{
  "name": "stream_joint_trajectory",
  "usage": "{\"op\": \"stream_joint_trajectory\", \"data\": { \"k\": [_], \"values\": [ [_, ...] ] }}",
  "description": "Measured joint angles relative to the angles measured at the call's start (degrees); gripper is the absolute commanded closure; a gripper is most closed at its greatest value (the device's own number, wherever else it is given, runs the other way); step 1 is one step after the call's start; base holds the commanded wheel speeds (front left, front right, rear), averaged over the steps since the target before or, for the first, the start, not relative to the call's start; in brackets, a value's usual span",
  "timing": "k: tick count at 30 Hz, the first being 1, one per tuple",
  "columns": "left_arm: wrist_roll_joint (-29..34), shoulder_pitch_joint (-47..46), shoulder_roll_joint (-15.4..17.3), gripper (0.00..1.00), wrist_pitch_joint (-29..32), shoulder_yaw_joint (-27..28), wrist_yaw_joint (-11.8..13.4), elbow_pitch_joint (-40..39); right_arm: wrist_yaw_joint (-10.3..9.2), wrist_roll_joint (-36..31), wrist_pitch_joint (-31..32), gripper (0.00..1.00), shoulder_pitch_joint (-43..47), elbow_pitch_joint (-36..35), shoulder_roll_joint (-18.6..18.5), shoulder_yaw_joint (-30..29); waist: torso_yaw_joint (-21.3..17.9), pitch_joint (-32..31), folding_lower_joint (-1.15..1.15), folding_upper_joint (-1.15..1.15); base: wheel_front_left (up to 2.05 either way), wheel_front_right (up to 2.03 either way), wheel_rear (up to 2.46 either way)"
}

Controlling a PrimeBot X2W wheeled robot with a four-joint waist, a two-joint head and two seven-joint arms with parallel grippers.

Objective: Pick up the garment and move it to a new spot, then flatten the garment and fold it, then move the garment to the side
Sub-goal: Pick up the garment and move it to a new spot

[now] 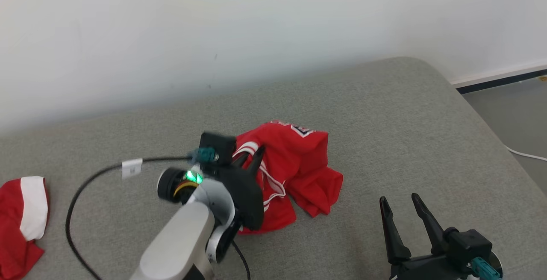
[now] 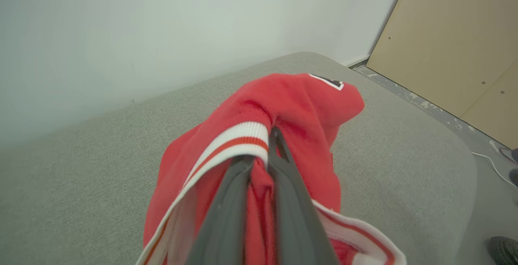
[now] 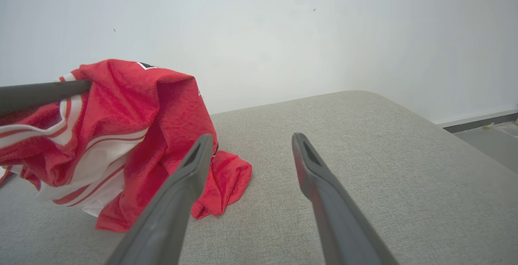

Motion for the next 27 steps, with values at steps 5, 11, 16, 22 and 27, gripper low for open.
{"op": "stream_joint_trajectory", "data": {
  "k": [5,11,16,22,27],
  "values": [
    [0.13,2.87,-0.97,0.0,-8.01,-1.56,2.13,6.46,0.0,0.01,0.19,0.0,-0.98,-0.2,0.01,0.68,1.02,0.49,0.0,0.0,0.0,0.0,0.0],
    [-4.56,4.6,-1.31,0.0,-15.81,-2.71,4.6,8.84,0.0,-0.29,0.19,0.0,-0.87,0.2,0.01,-0.48,3.59,0.25,0.0,0.0,0.0,0.0,0.0],
    [-6.39,7.66,-1.09,0.0,-22.26,-1.05,5.64,6.43,0.0,-0.57,0.18,0.0,-0.32,0.14,0.01,-2.37,6.22,-0.22,0.0,0.0,0.0,0.0,0.0],
    [-5.42,15.25,2.35,0.0,-25.18,3.88,8.2,-2.78,0.0,-0.82,-0.55,0.0,0.81,0.13,0.02,-4.36,9.62,-0.98,0.0,0.0,0.0,0.0,0.0],
    [0.91,25.71,3.65,0.0,-25.35,12.89,9.54,-16.99,0.0,-0.47,-1.97,0.0,1.48,1.07,-0.01,-6.44,11.84,-1.66,-0.01,-0.01,0.0,0.0,0.0]
  ]
}}
